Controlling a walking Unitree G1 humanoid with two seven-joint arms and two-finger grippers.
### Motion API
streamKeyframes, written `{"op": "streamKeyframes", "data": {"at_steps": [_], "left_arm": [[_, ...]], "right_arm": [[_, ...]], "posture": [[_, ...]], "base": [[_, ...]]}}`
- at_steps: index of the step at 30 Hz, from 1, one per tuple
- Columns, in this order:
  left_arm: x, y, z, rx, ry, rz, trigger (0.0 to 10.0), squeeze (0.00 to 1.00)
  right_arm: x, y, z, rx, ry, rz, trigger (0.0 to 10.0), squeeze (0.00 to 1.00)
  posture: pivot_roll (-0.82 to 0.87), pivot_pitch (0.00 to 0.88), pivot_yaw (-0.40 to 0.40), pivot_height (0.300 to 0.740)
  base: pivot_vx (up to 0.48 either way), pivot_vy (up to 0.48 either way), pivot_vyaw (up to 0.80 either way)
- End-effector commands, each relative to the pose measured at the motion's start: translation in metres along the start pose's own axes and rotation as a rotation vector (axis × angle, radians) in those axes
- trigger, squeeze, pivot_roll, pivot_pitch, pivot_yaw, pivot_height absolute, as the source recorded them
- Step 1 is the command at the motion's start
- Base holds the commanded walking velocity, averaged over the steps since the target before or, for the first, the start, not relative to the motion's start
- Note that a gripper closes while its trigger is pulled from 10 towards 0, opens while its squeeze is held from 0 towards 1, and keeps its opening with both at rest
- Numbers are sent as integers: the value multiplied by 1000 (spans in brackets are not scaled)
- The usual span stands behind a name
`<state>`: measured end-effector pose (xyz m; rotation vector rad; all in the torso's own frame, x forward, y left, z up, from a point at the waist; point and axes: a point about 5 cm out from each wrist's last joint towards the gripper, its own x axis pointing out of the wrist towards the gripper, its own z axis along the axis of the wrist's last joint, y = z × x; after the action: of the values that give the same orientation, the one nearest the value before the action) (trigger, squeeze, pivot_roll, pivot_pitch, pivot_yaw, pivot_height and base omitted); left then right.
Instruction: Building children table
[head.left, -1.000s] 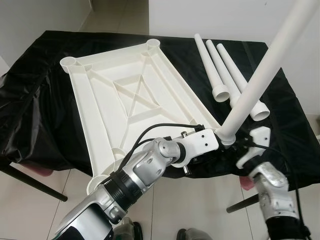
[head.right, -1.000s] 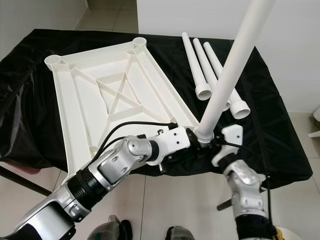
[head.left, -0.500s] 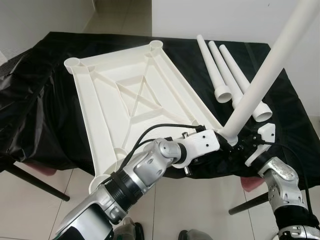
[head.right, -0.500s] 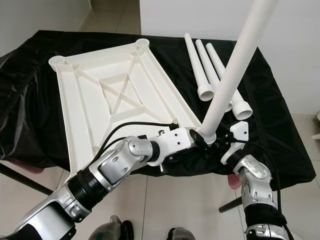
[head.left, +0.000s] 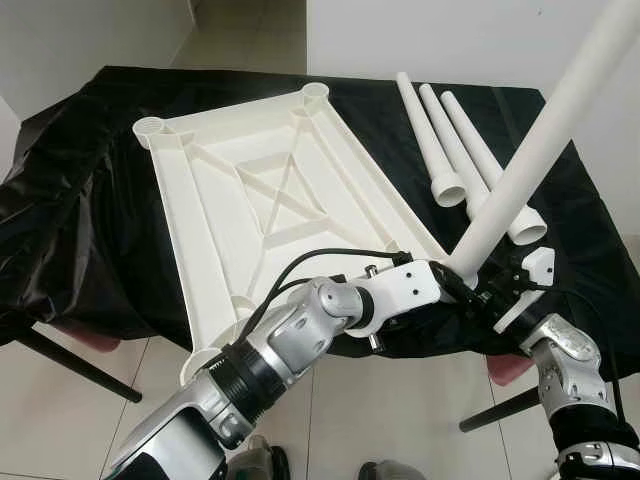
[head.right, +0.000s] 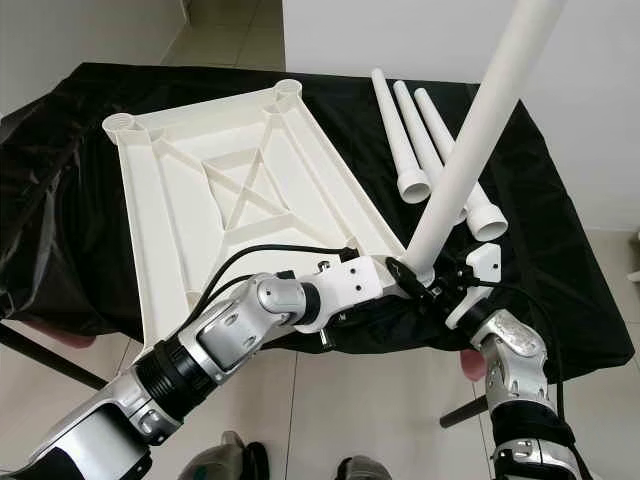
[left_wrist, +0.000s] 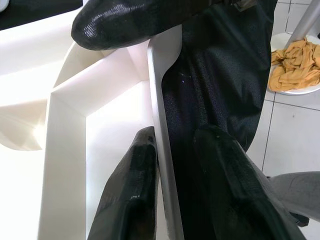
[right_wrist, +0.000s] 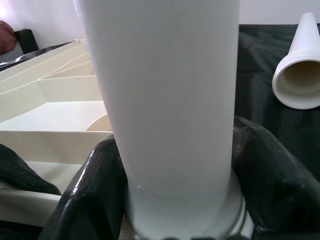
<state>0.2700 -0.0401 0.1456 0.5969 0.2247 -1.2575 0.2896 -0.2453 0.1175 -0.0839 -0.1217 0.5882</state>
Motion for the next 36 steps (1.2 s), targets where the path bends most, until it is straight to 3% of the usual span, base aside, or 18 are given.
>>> {"op": "streamKeyframes", "data": {"at_steps": [1,2,3,8,12,13,15,20,25,36], "left_arm": [[1,-6,-1,11,7,-68,10000,0],[1,-6,-1,11,7,-68,10000,0],[1,-7,-1,12,7,-68,10000,0],[2,-8,-1,12,7,-71,10000,0],[2,-9,-1,14,7,-73,10000,0],[2,-9,-1,16,7,-73,10000,0],[2,-9,-1,16,7,-73,10000,0],[3,-11,-1,17,4,-81,10000,0],[5,-14,1,22,-1,-91,10000,0],[5,-13,0,13,1,-81,10000,0]], "right_arm": [[-8,-1,-16,53,79,-64,1412,0],[-8,-1,-16,53,79,-64,1412,0],[-6,1,-17,61,92,-78,10000,0],[1,7,-20,86,109,-110,10000,0],[9,12,-17,80,88,-181,10000,0],[13,16,-15,77,78,-251,10000,0],[13,16,-15,77,78,-251,10000,0],[25,38,-11,80,60,-376,10000,0],[30,48,-22,120,135,-583,10000,0],[53,83,-21,157,136,-709,10000,0]], "posture": [[-69,84,54,740],[-69,84,54,740],[-68,83,54,740],[-69,78,50,740],[-69,76,49,740],[-68,75,47,740],[-68,75,47,740],[-76,70,50,740],[-78,68,47,740],[-65,63,36,740]], "base": [[0,0,0],[0,0,0],[0,0,0],[0,0,0],[0,0,0],[0,0,0],[0,0,0],[0,0,0],[0,0,0],[0,0,0]]}}
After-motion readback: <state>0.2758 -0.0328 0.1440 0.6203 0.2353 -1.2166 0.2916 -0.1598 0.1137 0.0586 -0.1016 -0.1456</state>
